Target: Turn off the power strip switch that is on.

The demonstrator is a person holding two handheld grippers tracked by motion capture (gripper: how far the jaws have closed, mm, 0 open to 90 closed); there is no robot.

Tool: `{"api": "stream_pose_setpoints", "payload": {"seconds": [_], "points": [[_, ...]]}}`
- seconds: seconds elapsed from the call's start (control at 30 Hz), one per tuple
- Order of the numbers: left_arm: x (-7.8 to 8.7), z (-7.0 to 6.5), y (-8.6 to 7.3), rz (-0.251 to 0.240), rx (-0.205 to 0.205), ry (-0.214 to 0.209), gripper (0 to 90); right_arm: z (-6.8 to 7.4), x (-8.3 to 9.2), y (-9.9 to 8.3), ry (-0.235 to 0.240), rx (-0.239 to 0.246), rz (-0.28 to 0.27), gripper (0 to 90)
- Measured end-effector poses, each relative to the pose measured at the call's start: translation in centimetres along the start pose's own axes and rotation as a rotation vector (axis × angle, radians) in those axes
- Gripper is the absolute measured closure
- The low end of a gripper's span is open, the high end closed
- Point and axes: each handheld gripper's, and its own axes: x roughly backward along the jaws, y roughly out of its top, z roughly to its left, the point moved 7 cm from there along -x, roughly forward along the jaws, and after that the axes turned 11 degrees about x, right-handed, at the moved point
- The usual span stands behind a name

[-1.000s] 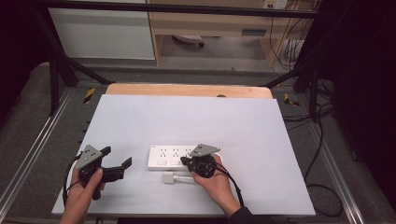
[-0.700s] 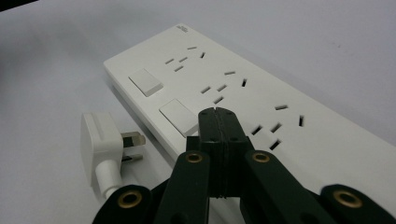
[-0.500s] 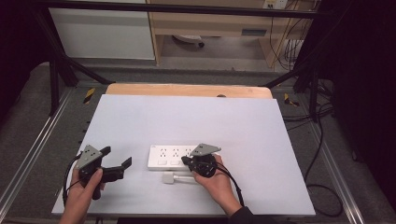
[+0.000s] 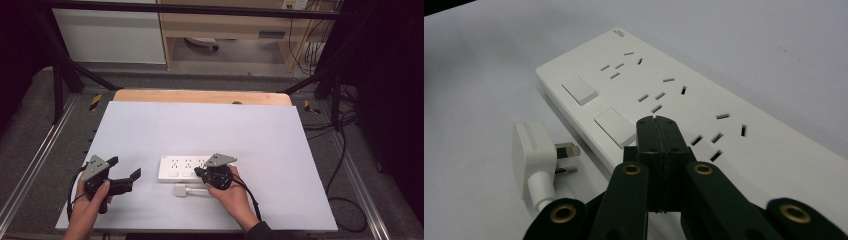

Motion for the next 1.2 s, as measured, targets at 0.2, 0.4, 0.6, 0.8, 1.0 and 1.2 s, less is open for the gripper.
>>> {"api": "stream_pose_setpoints", "payload": {"seconds": [0.2, 0.4, 0.6, 0.8, 1.0, 1.2], "points": [[0.0, 0.1, 0.0, 0.001, 0.001, 0.001, 5.4, -0.2, 0.2, 0.1, -0.008, -0.008, -0.008, 89.9], [0.0, 0.1, 0.0, 0.003, 0.005, -0.001, 5.4, -0.2, 0.2, 0.2, -0.005, -0.016, -0.012, 85.9], [0.0, 0.1, 0.0, 0.001, 0.006, 0.0, 5.4, -0.1, 0.6, 0.5, -0.001, -0.019, -0.024, 83.0], [0.0, 0.1, 0.0, 0.003, 0.007, 0.0, 5.4, -0.2, 0.9, 0.7, -0.008, -0.018, -0.031, 81.1], [-0.1, 0.0, -0.1, 0.007, 0.002, -0.001, 5.4, -0.7, 1.3, 1.0, -0.02, -0.026, -0.047, 76.8], [-0.1, 0.1, -0.1, 0.007, 0.005, 0.0, 5.4, -0.9, 1.6, 1.3, -0.027, -0.023, -0.063, 69.9]]}}
